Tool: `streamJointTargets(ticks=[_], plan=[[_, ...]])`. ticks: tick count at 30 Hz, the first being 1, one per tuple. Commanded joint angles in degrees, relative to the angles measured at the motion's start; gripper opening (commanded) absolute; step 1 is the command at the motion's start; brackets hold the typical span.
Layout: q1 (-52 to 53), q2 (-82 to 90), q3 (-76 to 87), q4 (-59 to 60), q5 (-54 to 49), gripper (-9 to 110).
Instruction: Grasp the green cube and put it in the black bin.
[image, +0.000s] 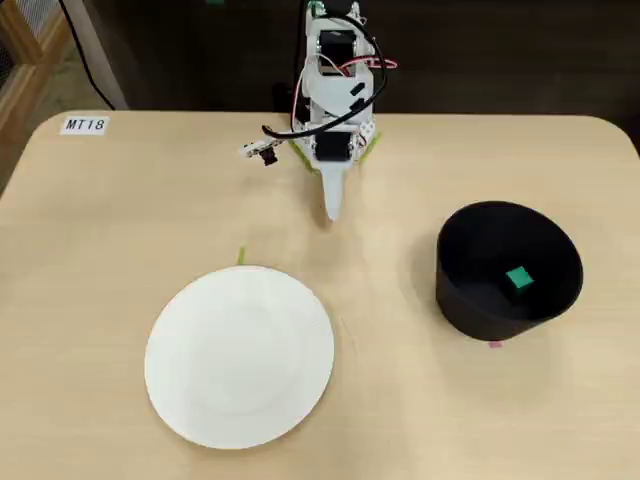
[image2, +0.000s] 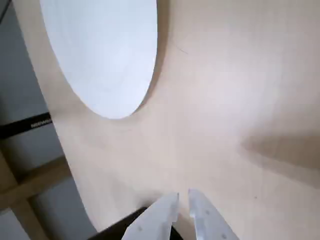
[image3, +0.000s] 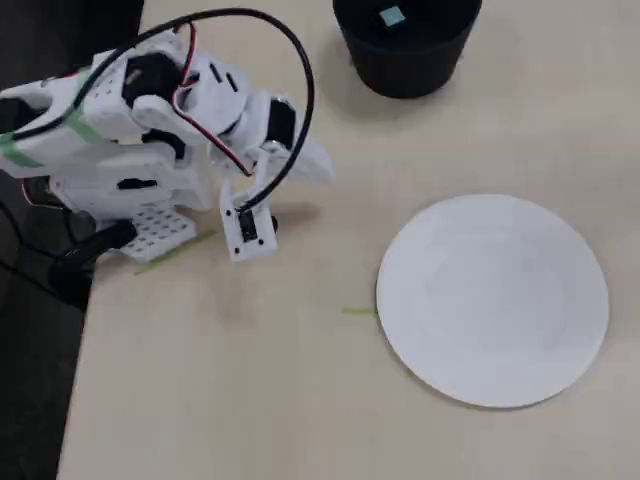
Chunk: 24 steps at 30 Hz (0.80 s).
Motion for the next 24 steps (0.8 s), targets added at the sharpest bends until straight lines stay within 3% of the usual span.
streamJointTargets(ticks=[1,24], plan=[[0.1,0.2,-0.2,-0.9,0.0,2],[0.1,0.2,-0.2,-0.9,0.0,0]])
